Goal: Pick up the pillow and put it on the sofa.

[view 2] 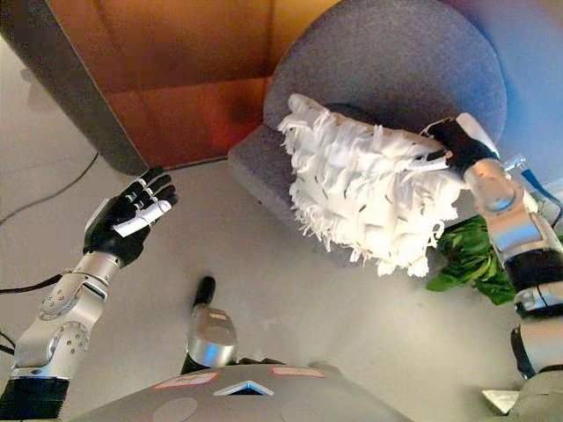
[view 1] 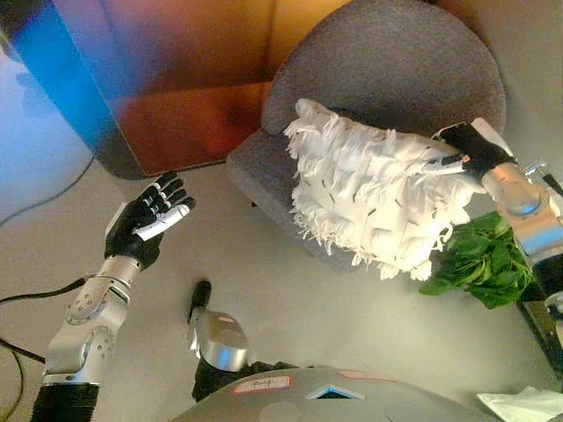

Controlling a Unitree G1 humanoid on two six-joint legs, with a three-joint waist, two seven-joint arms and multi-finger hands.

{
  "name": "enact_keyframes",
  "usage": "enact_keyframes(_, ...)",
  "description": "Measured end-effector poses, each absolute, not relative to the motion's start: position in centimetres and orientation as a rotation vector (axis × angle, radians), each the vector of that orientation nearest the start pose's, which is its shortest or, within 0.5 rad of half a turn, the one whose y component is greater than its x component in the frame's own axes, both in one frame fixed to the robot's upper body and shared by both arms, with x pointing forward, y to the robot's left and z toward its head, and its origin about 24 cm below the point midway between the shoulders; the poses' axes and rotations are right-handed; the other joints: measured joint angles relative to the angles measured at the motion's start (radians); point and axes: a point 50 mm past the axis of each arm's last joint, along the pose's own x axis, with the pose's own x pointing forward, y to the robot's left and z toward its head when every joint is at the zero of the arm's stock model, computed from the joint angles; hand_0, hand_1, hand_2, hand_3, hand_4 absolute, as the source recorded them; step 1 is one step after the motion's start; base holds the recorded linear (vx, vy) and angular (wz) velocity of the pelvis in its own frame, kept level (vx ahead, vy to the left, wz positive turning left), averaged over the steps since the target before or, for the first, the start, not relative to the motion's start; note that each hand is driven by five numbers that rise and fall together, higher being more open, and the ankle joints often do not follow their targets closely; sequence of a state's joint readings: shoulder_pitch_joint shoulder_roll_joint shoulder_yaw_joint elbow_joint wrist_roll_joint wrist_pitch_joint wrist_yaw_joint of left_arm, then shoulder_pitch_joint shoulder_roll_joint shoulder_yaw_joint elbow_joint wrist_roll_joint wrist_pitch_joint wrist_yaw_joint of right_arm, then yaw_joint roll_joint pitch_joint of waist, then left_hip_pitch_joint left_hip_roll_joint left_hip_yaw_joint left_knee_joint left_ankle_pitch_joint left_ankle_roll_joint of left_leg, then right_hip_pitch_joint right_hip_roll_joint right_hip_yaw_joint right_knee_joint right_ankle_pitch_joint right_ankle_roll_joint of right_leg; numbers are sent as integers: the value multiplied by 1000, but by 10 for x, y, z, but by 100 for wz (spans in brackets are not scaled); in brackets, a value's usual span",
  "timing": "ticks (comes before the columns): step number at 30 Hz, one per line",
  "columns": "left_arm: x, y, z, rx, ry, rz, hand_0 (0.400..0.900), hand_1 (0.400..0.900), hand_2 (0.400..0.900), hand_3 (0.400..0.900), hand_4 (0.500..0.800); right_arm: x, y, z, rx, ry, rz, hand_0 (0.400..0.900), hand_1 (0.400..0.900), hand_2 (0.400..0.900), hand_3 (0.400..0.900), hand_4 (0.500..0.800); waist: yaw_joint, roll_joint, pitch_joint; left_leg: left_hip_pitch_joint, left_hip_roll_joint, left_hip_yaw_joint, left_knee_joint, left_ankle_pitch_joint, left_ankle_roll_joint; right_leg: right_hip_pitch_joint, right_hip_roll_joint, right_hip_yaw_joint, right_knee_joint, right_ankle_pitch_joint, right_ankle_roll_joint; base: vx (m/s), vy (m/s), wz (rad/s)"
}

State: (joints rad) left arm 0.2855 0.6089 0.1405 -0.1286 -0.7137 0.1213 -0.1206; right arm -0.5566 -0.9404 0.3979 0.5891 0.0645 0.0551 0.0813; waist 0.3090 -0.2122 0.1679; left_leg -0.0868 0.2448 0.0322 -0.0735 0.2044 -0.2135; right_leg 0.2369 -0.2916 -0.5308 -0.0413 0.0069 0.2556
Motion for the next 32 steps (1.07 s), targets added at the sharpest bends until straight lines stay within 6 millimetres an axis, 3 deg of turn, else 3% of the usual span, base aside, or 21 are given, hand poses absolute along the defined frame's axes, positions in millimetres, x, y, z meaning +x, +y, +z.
enact_keyframes(1, 196, 281, 55, -98, 197, -8, 900, 900, 900, 900, 800, 330, -323, 126, -959, 253, -29, 900, 900, 900, 900, 800, 5, 0, 0, -9, 1, -14, -2, 1, -3, 1, 5, -3, -3, 0, 0, 14, -118, 6)
enact_keyframes(8, 198, 283, 60, -71, 192, -37, 900, 900, 900, 900, 800, 349, -337, 150, -941, 370, -187, 900, 900, 900, 900, 800, 52, -5, 31, -29, 6, -42, -4, 8, -12, 1, 17, -30, -5, 2, -2, 3, -38, 2)
enact_keyframes(15, 201, 282, 63, -66, 190, -46, 900, 900, 900, 900, 800, 362, -331, 191, -932, 206, -330, 900, 900, 900, 900, 800, 51, -6, 32, -3, 9, -34, -5, 5, -14, 17, 18, -32, -5, 25, -18, 21, 33, -7)
enact_keyframes(24, 205, 280, 65, -61, 182, -44, 900, 900, 900, 900, 800, 361, -323, 221, -804, 11, -445, 900, 900, 900, 900, 800, 30, 9, 42, 38, 17, -2, -6, -5, -9, 22, 18, -12, -16, 38, -30, -43, 63, -17)
enact_keyframes(29, 205, 273, 60, -67, 200, -59, 900, 900, 900, 900, 800, 346, -298, 215, -709, -125, -379, 900, 900, 900, 900, 800, -30, 23, 36, 39, 21, 23, -6, -1, -4, -7, 13, 31, -12, 41, -26, -109, 89, -28)
enact_keyframes(32, 206, 263, 54, -77, 219, -86, 900, 900, 900, 900, 800, 333, -273, 191, -646, -166, -275, 900, 900, 900, 900, 800, -81, 43, 20, 46, 21, 52, -6, 5, 4, -28, 5, 64, -2, 49, -19, -111, 76, -28)
